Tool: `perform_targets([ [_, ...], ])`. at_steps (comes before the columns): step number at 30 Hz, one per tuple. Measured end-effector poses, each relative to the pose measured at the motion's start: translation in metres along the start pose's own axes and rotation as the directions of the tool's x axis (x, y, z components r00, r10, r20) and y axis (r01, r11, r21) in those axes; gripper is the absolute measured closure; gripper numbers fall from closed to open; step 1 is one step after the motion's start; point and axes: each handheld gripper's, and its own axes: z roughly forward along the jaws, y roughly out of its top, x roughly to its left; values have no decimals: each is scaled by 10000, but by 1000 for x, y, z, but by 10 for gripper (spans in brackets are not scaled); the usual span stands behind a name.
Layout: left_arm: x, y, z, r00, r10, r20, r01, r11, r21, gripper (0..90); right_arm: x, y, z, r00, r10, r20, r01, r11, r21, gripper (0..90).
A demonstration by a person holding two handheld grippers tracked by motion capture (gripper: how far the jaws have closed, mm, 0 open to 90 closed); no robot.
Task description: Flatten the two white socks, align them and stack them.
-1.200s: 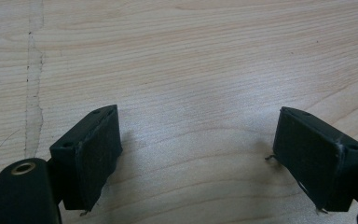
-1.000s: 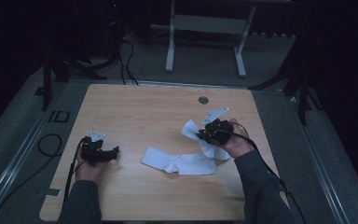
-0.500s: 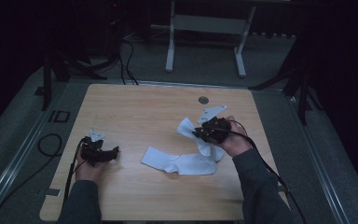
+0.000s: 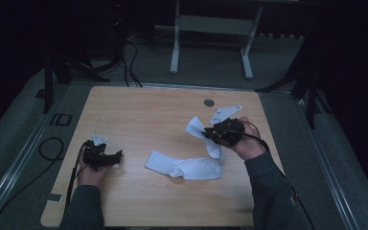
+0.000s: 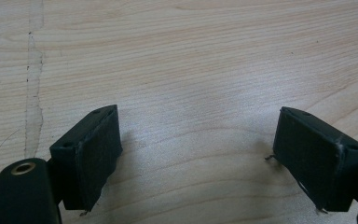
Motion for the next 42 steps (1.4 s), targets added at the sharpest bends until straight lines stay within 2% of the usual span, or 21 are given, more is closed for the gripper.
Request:
perform_targets([
  [6,0,0,0,10000,51,5,-51,10000,46,152,5,5,-8,9998,-214,56,214,9997,-100,833],
  [11,0,0,0,10000,53,5,-53,10000,42,152,10,11,-13,9993,-351,-117,349,9992,-213,833],
  [20,0,0,0,10000,62,3,-62,10000,41,152,30,10,17,9957,-398,-838,413,9990,159,832],
  [29,0,0,0,10000,54,-4,-54,10000,15,152,42,12,35,9891,-160,-1462,153,9999,-61,832],
  [33,0,0,0,10000,61,4,-61,10000,39,152,48,10,44,9878,57,-1559,-67,10000,-60,832],
  [38,0,0,0,10000,57,4,-57,10000,38,152,56,10,55,9854,74,-1702,-88,9999,-72,831],
  [42,0,0,0,10000,60,4,-60,10000,40,152,59,9,64,9857,244,-1665,-246,9997,9,831],
])
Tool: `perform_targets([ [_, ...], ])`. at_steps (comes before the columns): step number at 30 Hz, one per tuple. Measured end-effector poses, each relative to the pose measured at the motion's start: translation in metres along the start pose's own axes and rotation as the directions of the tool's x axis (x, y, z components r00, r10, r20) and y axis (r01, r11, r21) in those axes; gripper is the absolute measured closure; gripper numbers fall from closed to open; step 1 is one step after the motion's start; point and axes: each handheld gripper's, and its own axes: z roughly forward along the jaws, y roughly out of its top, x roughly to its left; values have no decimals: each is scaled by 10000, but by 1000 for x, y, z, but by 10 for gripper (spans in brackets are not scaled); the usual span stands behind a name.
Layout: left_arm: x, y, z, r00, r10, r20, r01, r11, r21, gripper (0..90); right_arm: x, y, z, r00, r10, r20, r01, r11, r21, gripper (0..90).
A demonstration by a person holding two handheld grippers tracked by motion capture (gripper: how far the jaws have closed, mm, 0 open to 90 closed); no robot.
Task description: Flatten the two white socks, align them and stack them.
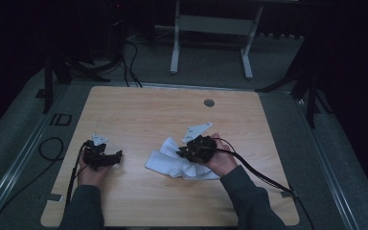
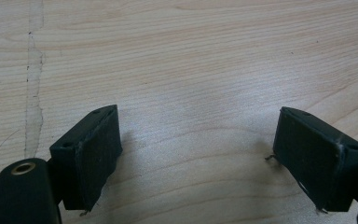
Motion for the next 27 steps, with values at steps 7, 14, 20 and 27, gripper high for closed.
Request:
perform_targets([
  [7,0,0,0,10000,-7,-5,7,10000,-27,152,5,-2,19,9997,261,-27,-261,9997,-32,830],
  [14,0,0,0,10000,-10,-5,10,10000,-29,152,10,-7,43,9994,339,-16,-338,9989,325,829],
  [20,0,0,0,10000,-9,-5,9,10000,-30,152,7,-5,44,9987,501,-73,-500,9987,99,828],
  [27,0,0,0,10000,-11,1,11,10000,-25,152,4,-2,36,9988,469,-113,-469,9989,-9,827],
])
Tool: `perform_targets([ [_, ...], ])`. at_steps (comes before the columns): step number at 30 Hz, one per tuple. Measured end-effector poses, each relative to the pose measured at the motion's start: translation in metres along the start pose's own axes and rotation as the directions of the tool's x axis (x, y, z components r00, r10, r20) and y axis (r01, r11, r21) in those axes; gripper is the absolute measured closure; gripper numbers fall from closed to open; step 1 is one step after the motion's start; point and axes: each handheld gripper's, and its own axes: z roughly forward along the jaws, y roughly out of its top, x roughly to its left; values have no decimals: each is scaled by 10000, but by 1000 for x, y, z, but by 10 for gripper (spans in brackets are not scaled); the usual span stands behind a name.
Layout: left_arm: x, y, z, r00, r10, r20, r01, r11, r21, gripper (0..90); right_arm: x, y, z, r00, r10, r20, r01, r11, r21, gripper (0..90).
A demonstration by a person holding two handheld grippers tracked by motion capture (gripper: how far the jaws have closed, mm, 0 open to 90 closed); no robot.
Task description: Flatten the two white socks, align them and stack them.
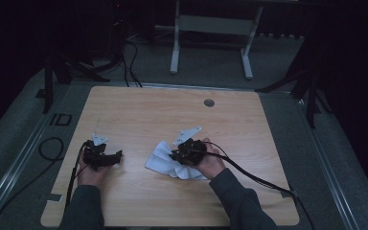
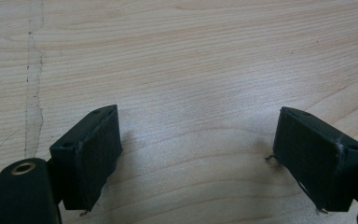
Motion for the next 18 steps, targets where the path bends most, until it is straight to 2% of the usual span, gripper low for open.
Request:
perform_targets([
  [4,0,0,0,10000,4,4,-4,10000,20,152,0,-2,11,9998,122,-162,-123,9999,-57,826],
  [10,0,0,0,10000,1,-7,-1,10000,-7,152,0,-9,34,9996,-13,-294,14,10000,54,814],
  [13,0,0,0,10000,2,-5,-2,10000,-9,152,0,-11,42,9995,141,-293,-138,9999,105,814],
  [18,0,0,0,10000,5,-7,-5,10000,-4,152,3,-15,51,9992,-69,-398,83,9994,341,813],
])
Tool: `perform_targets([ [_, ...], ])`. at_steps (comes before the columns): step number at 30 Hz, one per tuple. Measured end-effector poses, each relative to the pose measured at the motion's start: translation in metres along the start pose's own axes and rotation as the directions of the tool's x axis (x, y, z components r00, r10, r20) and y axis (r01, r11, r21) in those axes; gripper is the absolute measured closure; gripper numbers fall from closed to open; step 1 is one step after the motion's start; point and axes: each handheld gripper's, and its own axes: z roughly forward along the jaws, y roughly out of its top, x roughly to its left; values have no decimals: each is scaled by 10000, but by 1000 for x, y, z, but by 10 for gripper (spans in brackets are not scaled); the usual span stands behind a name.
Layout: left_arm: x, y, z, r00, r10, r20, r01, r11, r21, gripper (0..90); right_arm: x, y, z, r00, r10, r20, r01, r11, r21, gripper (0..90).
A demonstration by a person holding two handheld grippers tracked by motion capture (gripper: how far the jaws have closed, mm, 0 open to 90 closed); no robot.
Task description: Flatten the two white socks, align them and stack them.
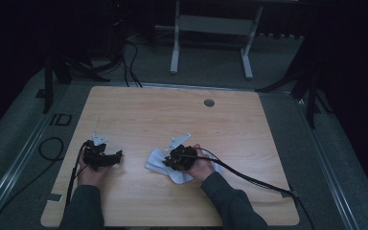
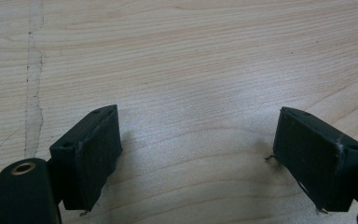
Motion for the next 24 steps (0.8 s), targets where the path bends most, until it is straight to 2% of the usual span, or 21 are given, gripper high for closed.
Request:
perform_targets([
  [3,0,0,0,10000,0,9,0,10000,3,152,-2,-2,4,10000,-14,31,14,9999,141,798],
  [5,0,0,0,10000,15,8,-15,10000,3,152,-2,-2,7,9999,-94,-111,96,9997,214,730],
  [7,0,0,0,10000,24,14,-24,10000,10,152,-2,-3,7,9999,-100,-18,100,9998,187,667],
  [10,-1,0,0,9999,109,99,-110,9999,24,152,-2,-1,2,10000,-39,55,39,10000,-2,603],
  [14,-2,0,-1,9999,101,103,-101,9999,-3,157,-5,3,-9,9997,-17,254,21,9998,-173,575],
  [15,-3,0,-2,9999,115,123,-115,9999,6,190,-6,3,-11,9995,-46,321,52,9998,-176,572],
  [18,-6,4,-7,9998,69,188,-74,9997,251,391,-9,4,-18,9987,-68,514,72,9999,-79,562],
  [20,-8,6,-10,9974,-13,715,-9,9995,312,506,-10,4,-22,9974,-122,710,121,9999,28,560],
  [22,-13,8,-15,9937,86,1116,-104,9998,156,563,-9,4,-26,9958,-229,885,219,9997,123,559],
  [24,-19,12,-22,9869,275,1592,-272,9996,-40,606,-9,3,-30,9945,-301,1002,291,9995,119,573],
])
